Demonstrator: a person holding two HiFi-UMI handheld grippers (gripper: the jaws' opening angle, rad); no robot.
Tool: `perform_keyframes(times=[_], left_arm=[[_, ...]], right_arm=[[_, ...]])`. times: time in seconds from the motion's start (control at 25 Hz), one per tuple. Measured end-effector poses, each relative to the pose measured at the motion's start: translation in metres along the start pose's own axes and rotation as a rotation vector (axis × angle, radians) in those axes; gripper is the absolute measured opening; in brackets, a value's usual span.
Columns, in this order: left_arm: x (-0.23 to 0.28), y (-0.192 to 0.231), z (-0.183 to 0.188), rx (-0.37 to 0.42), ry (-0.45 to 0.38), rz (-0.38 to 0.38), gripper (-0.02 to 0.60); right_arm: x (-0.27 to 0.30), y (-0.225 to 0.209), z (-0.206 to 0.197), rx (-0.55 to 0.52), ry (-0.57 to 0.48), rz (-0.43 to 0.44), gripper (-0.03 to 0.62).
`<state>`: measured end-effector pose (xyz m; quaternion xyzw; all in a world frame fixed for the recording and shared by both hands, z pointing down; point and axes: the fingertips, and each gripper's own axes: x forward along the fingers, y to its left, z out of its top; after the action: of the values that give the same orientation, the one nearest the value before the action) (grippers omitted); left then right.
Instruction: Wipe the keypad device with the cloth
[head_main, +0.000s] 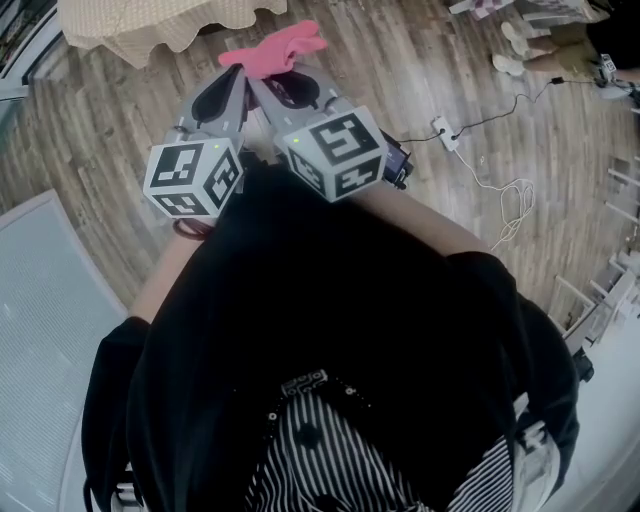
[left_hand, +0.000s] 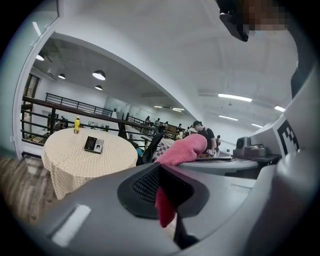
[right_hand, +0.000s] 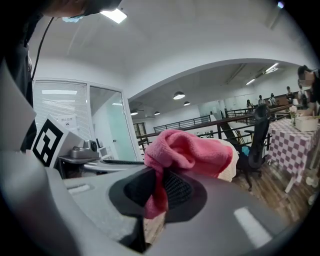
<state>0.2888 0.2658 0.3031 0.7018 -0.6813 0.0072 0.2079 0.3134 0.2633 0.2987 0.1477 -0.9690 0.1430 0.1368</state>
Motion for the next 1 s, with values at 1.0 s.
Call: perform_keyframes(times=[1.0], left_arm=[[0.015,0.252,0.073,-0.072,0.038,-0.190,-0.002]], right_arm=[[0.250,0.057,0.061,0.042,0.053,-0.112,0.046]])
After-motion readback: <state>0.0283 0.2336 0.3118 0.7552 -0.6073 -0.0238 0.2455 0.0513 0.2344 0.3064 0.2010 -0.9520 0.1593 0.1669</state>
